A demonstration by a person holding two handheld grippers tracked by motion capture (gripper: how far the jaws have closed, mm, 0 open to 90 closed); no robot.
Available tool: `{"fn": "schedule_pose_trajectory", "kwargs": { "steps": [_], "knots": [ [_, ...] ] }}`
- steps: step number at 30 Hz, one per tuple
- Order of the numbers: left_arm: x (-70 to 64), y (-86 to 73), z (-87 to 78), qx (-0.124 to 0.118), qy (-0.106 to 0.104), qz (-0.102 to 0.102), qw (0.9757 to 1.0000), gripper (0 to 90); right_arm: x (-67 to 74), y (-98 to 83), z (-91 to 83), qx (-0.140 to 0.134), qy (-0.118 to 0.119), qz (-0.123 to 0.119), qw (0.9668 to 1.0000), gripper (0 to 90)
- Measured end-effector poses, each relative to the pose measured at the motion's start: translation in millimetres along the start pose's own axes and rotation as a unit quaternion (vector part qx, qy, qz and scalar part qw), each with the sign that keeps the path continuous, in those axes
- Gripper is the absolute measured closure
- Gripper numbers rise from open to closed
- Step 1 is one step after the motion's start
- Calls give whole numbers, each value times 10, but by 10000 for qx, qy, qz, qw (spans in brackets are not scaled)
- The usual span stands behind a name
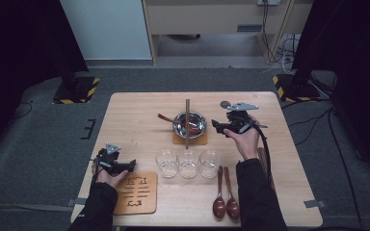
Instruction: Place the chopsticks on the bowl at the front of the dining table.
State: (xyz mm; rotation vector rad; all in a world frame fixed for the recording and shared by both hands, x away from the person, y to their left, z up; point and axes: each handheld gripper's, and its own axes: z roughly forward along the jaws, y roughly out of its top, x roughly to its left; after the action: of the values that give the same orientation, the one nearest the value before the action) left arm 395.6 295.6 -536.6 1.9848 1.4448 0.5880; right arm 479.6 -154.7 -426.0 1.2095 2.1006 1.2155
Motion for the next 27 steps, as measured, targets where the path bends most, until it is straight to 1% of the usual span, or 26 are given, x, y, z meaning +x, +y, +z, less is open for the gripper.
{"fn": "schedule_pose_trajectory", "kwargs": {
  "steps": [5,7,8,12,15,16,18,19,20,22,24,27],
  "knots": [
    [0,0,0,2,0,1,10000,0,-125,-110,-166,7,-105,72,9999,266],
    [0,0,0,2,0,0,10000,0,-171,-167,-228,-36,-98,126,9999,266],
    [1,0,-1,1,-1,0,10000,0,-192,-196,-259,-23,-89,172,9998,261],
    [5,-3,-5,-12,-11,-16,10000,0,-283,-327,-379,22,-125,223,9997,259],
    [11,-8,-12,-39,-2,-34,10000,14,-347,-436,-467,45,-164,294,9994,259],
    [15,-9,-16,-44,-7,-31,10000,20,-370,-473,-495,85,-169,283,9994,257],
    [25,-16,-26,-78,5,-37,10000,36,-418,-547,-548,102,-215,342,9991,256],
    [25,-16,-26,-78,5,-37,10000,55,-418,-547,-548,102,-215,342,9991,256],
    [28,-18,-29,-90,7,-38,10000,55,-464,-613,-583,147,-250,366,9989,252],
    [35,-19,-40,-106,4,-44,9999,78,-501,-682,-614,213,-287,390,9986,251],
    [44,-17,-52,-127,-9,-86,9999,118,-549,-771,-648,266,-335,434,9981,246],
    [47,4,-75,-68,-80,-104,9999,171,-614,-871,-690,366,-402,497,9973,246]
  ]
}}
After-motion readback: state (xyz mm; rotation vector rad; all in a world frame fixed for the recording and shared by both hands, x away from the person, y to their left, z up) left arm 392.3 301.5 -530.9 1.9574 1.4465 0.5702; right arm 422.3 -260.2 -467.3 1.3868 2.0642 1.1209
